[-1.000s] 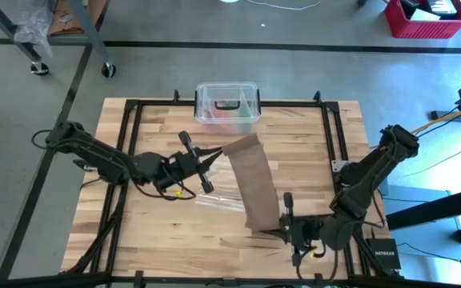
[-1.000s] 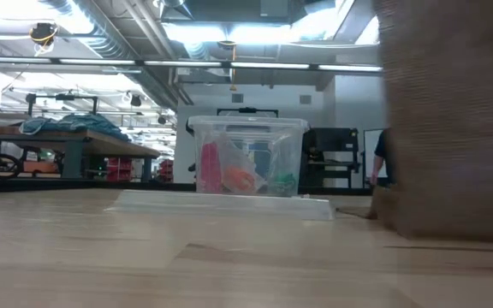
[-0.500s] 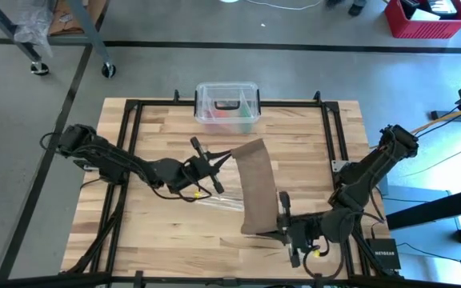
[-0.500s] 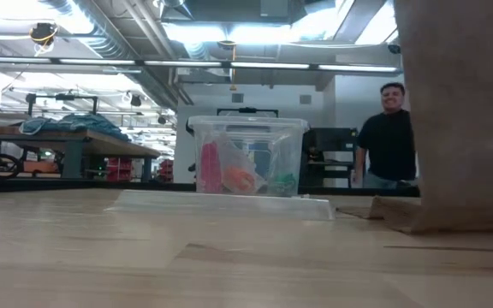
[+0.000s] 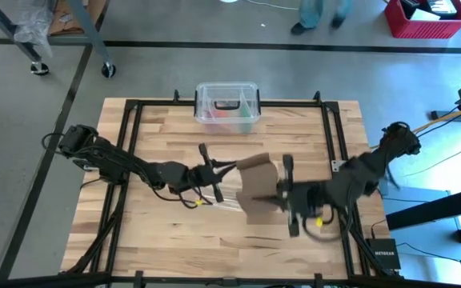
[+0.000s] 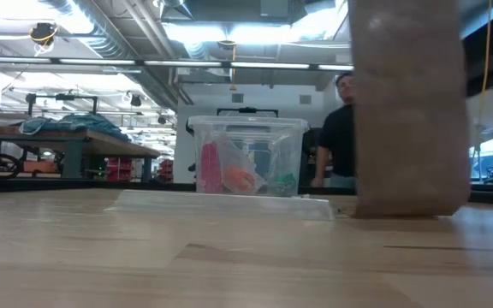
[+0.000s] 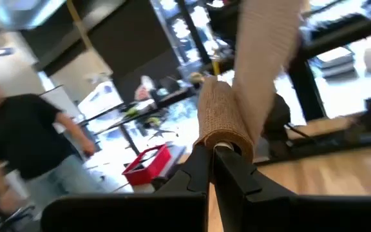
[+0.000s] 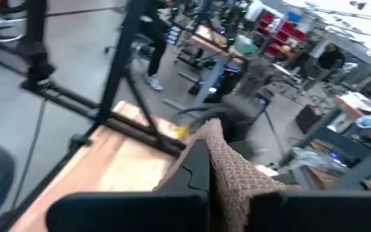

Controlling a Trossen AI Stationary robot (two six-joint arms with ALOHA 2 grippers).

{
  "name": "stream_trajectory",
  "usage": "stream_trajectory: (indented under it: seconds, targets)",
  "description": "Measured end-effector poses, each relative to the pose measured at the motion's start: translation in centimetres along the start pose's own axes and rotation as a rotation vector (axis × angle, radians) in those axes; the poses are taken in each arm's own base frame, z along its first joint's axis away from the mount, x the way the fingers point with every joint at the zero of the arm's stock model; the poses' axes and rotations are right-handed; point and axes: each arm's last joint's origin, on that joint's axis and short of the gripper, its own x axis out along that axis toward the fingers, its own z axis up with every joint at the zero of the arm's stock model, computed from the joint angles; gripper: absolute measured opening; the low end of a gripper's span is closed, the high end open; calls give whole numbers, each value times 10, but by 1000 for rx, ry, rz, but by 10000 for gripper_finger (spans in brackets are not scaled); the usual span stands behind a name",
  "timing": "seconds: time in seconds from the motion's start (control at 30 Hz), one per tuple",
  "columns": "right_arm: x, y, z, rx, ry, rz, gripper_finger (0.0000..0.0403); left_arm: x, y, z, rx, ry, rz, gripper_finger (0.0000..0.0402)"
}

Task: Roll bandage
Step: Roll the brown bandage

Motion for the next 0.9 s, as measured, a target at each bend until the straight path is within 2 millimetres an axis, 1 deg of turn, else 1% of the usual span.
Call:
stream_trajectory:
  seconds: [0.13, 0.23, 0.4, 0.53, 0.63, 0.73, 0.8, 0.9]
  targets:
    - [-1, -36, 10, 11, 3, -74, 7, 0, -2, -4, 41, 26, -31, 0]
    - [0, -61, 11, 31, 4, -109, 6, 0, -5, -5, 84, 16, -97, 0]
    - [10, -89, -3, 54, 47, -104, 3, -2, -8, -4, 103, -14, -161, 0]
    - [14, -109, -18, 91, 115, -116, 4, -6, -14, -2, 176, -29, -195, 0]
    - [16, -120, -27, 142, 151, -118, 7, -9, -17, 0, 204, -43, -208, 0]
    - [23, -127, -36, 228, 171, -153, 21, -8, -17, 0, 200, -49, -205, 0]
    - [31, -127, -48, 247, 215, -157, 41, -8, -17, 0, 199, -46, -204, 0]
    - [43, -127, -65, 279, 289, -164, 86, -8, -17, 0, 200, -46, -206, 0]
